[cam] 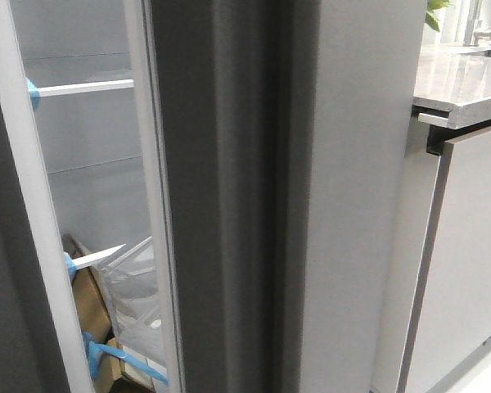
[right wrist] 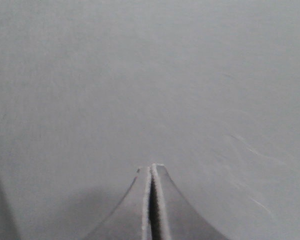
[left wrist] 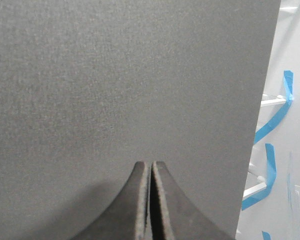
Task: Close fridge door
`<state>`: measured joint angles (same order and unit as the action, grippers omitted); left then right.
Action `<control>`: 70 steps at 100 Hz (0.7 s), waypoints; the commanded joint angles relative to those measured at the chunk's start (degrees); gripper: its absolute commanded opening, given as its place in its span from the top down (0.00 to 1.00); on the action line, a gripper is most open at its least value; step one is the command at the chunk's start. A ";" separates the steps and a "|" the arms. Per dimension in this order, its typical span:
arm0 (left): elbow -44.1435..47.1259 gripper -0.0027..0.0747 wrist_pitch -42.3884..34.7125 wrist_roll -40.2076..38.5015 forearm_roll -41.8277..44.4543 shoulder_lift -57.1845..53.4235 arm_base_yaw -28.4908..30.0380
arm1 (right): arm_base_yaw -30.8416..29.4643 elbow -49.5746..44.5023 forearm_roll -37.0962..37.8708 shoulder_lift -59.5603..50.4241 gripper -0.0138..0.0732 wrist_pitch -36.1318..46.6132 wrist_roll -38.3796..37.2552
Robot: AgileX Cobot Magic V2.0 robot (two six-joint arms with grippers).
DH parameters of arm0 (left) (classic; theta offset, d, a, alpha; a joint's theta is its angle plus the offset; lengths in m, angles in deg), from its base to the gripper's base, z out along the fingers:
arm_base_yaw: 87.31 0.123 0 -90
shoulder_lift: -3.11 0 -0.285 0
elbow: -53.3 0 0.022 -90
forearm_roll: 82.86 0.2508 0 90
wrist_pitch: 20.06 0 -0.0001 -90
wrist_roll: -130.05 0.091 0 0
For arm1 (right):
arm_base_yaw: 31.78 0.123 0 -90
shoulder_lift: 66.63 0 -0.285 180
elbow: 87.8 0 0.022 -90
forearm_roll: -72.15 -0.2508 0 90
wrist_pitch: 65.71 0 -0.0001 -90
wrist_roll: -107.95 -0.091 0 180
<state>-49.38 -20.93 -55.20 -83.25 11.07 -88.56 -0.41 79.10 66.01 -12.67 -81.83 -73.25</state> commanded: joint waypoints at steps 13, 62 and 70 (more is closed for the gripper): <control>1.60 0.99 -4.40 -0.20 -0.09 1.09 0.13 | 1.20 7.05 -0.18 7.15 0.93 3.28 -0.01; 1.60 0.99 -4.40 -0.20 -0.09 1.09 0.13 | 1.33 16.74 -0.18 21.78 0.93 5.56 -0.01; 1.60 0.99 -4.40 -0.20 -0.09 1.09 0.13 | 1.33 18.62 -0.18 24.65 0.93 5.82 -0.01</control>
<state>-49.38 -20.93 -55.20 -83.25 11.07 -88.56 0.89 94.30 66.02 9.80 -80.99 -73.25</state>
